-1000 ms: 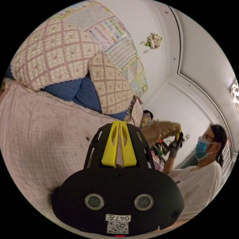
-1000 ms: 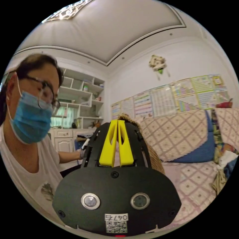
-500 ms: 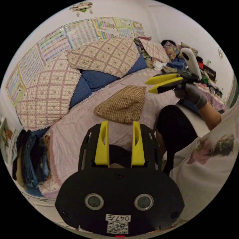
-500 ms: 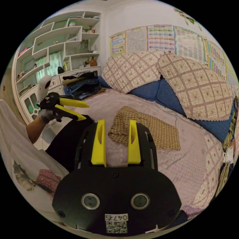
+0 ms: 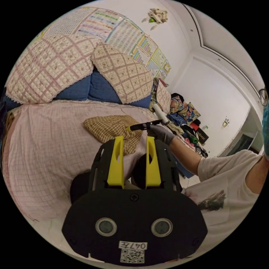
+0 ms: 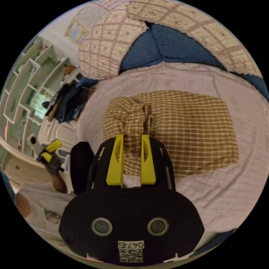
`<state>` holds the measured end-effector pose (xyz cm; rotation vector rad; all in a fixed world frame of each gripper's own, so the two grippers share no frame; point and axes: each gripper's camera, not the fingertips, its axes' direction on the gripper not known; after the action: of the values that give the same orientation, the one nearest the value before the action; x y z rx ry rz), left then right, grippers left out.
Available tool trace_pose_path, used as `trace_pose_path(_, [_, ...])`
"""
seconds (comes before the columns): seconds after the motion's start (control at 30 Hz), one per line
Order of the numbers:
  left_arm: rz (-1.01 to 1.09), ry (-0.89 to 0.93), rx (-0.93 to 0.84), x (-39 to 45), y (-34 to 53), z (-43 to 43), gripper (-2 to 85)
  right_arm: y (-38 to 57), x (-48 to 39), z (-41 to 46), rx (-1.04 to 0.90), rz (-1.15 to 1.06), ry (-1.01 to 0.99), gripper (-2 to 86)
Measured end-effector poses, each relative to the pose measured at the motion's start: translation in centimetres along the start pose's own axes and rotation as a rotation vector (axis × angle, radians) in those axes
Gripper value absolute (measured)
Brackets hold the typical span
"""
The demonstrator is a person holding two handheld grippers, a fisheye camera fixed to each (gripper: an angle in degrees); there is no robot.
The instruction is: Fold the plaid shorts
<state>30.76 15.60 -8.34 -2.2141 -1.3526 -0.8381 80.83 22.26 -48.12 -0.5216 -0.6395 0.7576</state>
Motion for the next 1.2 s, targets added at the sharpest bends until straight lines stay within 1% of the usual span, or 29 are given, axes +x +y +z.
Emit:
trace_pose_path(0.03, [-0.023, -0.007, -0.004, -1.2, 0.3, 0.1, 11.6, 0.1, -1.2, 0.0, 0.037, -0.043, -0.019, 5.0])
trace_pose_path(0.07, [-0.036, -0.015, -0.003, -1.9, 0.5, 0.1, 11.6, 0.6, -4.4, -0.2, 0.096, -0.159, -0.034, 4.5])
trace_pose_path(0.1, [-0.063, -0.027, 0.004, -3.1, 0.9, 0.2, 11.9, 1.3, -8.4, -0.3, 0.109, -0.305, -0.037, 4.1])
trace_pose_path(0.13, [-0.092, -0.017, 0.008, -4.5, 1.1, 0.3, 12.3, 1.8, -10.6, -0.2, 0.107, -0.380, -0.029, 4.0])
trace_pose_path(0.17, [-0.107, 0.001, 0.010, -5.2, 1.2, 0.4, 12.6, 3.1, -14.7, 0.3, 0.091, -0.516, 0.017, 3.8])
trace_pose_path(0.2, [-0.136, 0.058, 0.010, -6.6, 1.4, 0.8, 13.2, 4.8, -18.6, 1.3, 0.066, -0.643, 0.096, 3.7])
trace_pose_path(0.23, [-0.159, 0.132, 0.000, -7.9, 1.6, 1.4, 13.8, 5.8, -20.4, 1.8, 0.052, -0.700, 0.144, 3.6])
trace_pose_path(0.3, [-0.183, 0.241, -0.045, -9.2, 2.1, 2.9, 14.6, 10.0, -26.3, 4.5, 0.009, -0.875, 0.380, 3.6])
trace_pose_path(0.33, [-0.196, 0.279, -0.080, -9.7, 2.7, 4.1, 14.9, 11.0, -27.4, 5.3, 0.004, -0.901, 0.453, 3.5])
trace_pose_path(0.4, [-0.211, 0.301, -0.100, -10.2, 4.0, 5.0, 15.3, 14.5, -29.8, 7.9, -0.004, -0.985, 0.705, 3.4])
trace_pose_path(0.47, [-0.215, 0.347, -0.101, -10.7, 5.1, 5.3, 16.6, 16.5, -30.2, 9.1, -0.006, -1.052, 0.729, 3.0])
trace_pose_path(0.5, [-0.222, 0.424, -0.098, -11.2, 5.6, 5.3, 18.0, 17.0, -30.2, 9.5, -0.027, -1.058, 0.670, 2.7])
trace_pose_path(0.53, [-0.227, 0.463, -0.110, -11.8, 6.1, 5.3, 19.1, 17.1, -30.1, 9.5, -0.029, -1.052, 0.632, 2.3])
trace_pose_path(0.57, [-0.223, 0.459, -0.116, -12.1, 6.2, 5.3, 19.6, 17.3, -29.9, 9.3, -0.020, -1.042, 0.548, 1.7])
trace_pose_path(0.6, [-0.220, 0.410, -0.128, -12.8, 6.5, 5.4, 19.4, 17.3, -29.6, 8.9, -0.003, -1.031, 0.465, 1.5])
trace_pose_path(0.63, [-0.243, 0.356, -0.144, -13.7, 6.8, 5.6, 19.0, 17.2, -29.4, 8.8, 0.003, -1.023, 0.426, 1.4])
trace_pose_path(0.7, [-0.282, 0.297, -0.154, -15.1, 7.0, 6.0, 17.7, 16.7, -28.3, 8.3, -0.003, -0.988, 0.311, 1.6])
trace_pose_path(0.77, [-0.314, 0.222, -0.143, -16.3, 7.3, 6.1, 14.4, 16.4, -27.4, 7.8, -0.004, -0.958, 0.274, 2.0])
trace_pose_path(0.83, [-0.309, 0.118, -0.136, -17.4, 7.6, 6.3, 9.1, 16.1, -26.1, 6.5, 0.034, -0.896, 0.257, 2.5])
trace_pose_path(0.9, [-0.308, 0.081, -0.152, -18.3, 8.0, 6.7, 8.0, 14.9, -23.0, 4.7, 0.104, -0.705, 0.291, 3.7])
trace_pose_path(0.93, [-0.308, 0.068, -0.166, -19.0, 8.3, 7.0, 8.0, 14.6, -22.1, 4.3, 0.115, -0.643, 0.310, 4.2])
trace_pose_path(1.0, [-0.310, 0.064, -0.180, -19.9, 8.9, 7.3, 7.9, 13.4, -18.3, 3.8, 0.111, -0.454, 0.337, 8.5])
trace_pose_path(1.03, [-0.310, 0.069, -0.180, -20.5, 9.3, 7.3, 7.8, 13.2, -17.5, 3.7, 0.106, -0.417, 0.328, 9.6])
trace_pose_path(1.1, [-0.313, 0.074, -0.175, -21.2, 9.9, 6.9, 7.7, 12.4, -15.0, 4.3, 0.082, -0.325, 0.225, 12.5])
trace_pose_path(1.17, [-0.314, 0.081, -0.167, -22.0, 10.4, 6.4, 7.7, 11.9, -13.9, 5.2, 0.043, -0.287, 0.160, 12.4])
trace_pose_path(1.2, [-0.315, 0.084, -0.163, -22.5, 10.7, 5.9, 7.7, 11.6, -13.4, 5.9, 0.006, -0.279, 0.159, 11.6])
